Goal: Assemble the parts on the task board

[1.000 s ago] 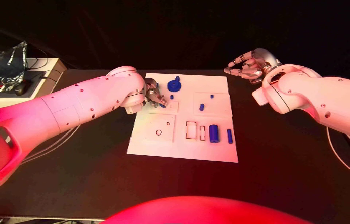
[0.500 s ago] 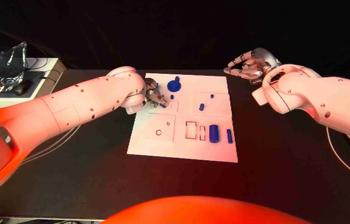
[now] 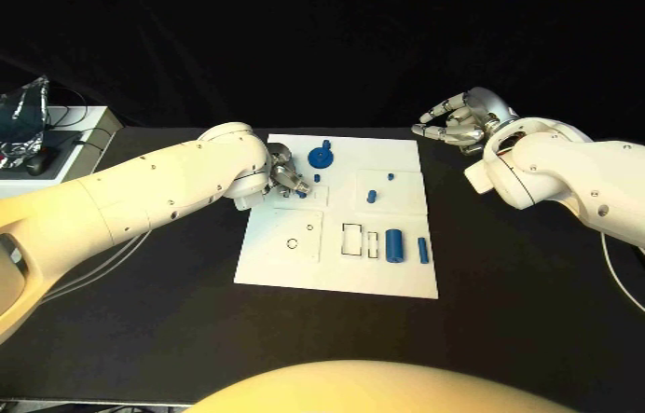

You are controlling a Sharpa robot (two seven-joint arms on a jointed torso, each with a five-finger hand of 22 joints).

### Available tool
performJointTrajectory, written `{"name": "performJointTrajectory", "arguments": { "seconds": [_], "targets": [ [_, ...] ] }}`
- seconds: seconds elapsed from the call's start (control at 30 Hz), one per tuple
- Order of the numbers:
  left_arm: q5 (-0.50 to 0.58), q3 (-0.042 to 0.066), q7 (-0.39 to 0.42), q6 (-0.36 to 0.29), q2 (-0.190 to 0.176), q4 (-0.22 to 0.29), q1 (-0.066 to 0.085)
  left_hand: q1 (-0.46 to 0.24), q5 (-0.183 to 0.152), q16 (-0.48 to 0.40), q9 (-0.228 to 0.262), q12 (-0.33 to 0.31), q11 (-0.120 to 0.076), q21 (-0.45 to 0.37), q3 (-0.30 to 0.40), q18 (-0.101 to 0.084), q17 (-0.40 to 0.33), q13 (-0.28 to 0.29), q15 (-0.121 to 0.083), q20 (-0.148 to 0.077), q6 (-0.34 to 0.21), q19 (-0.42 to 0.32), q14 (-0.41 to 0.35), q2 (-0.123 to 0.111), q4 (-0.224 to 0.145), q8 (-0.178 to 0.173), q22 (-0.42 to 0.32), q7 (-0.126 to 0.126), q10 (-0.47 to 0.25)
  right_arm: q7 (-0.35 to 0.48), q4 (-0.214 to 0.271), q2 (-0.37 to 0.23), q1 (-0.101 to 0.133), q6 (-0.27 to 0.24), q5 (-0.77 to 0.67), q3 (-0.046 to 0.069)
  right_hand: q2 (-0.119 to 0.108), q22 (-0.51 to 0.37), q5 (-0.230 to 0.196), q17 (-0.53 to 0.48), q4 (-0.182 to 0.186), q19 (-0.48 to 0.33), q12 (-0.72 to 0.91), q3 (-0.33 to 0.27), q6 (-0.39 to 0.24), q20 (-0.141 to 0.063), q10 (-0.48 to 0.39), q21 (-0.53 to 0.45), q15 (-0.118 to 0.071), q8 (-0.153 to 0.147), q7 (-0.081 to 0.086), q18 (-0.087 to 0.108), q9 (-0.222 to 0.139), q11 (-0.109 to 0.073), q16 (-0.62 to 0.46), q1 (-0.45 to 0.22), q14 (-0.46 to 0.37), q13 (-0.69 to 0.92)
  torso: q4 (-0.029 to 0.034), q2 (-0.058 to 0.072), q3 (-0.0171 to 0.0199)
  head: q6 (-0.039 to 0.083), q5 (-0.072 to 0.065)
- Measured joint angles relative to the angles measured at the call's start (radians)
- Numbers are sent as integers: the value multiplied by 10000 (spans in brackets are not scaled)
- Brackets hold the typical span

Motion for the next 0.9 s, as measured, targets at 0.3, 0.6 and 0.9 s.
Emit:
{"name": "performJointTrajectory", "arguments": {
  "seconds": [0.3,0.6,0.9],
  "targets": [
    [-13,0,25,-32,-3,7,-11,77,0,0,62,0,0,0,93,0,0,0,0,0,-2,0,0,-77,91,0,12,2,0,2,-3,2,-3,6,0,-1,0,-1,0,0,0,0,0,0,0,0,0,0,0,0,0,-2,0,0,0,0,0,8,1,-3,-2,-9,-4],
    [-17,2,41,-6,-19,23,-12,177,-8,0,91,0,1,0,137,1,0,-39,1,0,-18,0,0,-176,130,0,13,19,-1,2,-8,-1,-3,14,0,-1,0,-3,0,1,0,0,0,0,0,0,0,0,0,0,0,-3,-1,0,0,0,0,6,4,-9,-5,-16,-5],
    [-16,3,52,3,-23,25,-13,178,-28,0,97,0,2,0,170,1,0,-39,0,0,-20,0,0,-176,151,0,13,20,-1,2,-14,0,-5,24,0,-1,0,-3,0,0,0,0,0,0,0,0,0,0,0,0,0,-3,-2,0,0,0,0,5,4,-9,-2,-22,3]
  ]
}}
